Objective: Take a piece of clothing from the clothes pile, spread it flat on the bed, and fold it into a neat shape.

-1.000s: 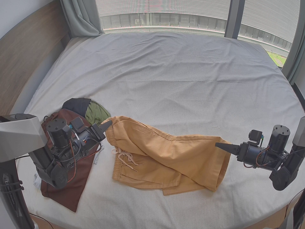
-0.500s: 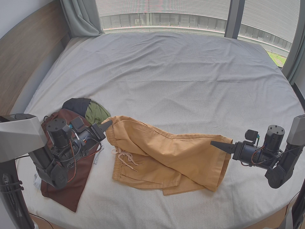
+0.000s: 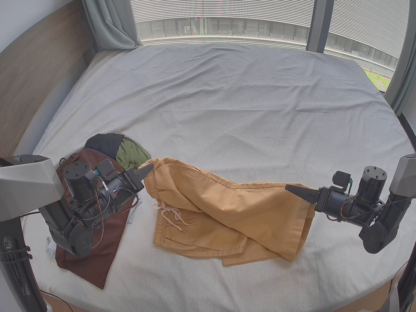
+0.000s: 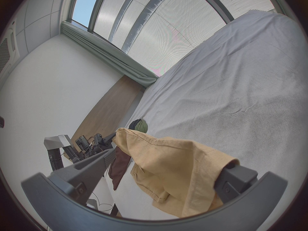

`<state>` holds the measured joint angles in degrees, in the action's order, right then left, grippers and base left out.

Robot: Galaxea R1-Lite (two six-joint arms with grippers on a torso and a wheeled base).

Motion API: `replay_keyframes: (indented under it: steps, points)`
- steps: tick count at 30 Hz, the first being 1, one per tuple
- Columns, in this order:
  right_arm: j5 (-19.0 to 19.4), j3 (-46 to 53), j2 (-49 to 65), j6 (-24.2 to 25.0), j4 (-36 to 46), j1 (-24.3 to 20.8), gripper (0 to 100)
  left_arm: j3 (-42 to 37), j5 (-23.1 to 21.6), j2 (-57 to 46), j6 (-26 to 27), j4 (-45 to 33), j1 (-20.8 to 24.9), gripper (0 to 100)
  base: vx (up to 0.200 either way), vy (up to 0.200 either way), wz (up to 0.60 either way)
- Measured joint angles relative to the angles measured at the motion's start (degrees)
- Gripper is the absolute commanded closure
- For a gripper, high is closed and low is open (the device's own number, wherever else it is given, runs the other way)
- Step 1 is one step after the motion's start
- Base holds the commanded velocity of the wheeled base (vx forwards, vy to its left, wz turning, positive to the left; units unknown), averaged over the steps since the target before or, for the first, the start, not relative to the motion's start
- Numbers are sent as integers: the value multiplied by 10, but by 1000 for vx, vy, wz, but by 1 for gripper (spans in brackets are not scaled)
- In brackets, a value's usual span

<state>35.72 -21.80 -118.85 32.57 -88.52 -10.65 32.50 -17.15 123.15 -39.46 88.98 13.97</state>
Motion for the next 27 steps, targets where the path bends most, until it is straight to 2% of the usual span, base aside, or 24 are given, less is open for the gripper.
replay_keyframes:
  steps: [21, 27]
  points:
    - [-9, -13, 7, -4, 0, 0, 100, 5, 0, -22, 1, 0, 7, 100, 0, 0, 0]
    - [-9, -13, 29, -6, 1, -5, 100, 7, -2, -48, 27, 0, 16, 100, 0, 0, 0]
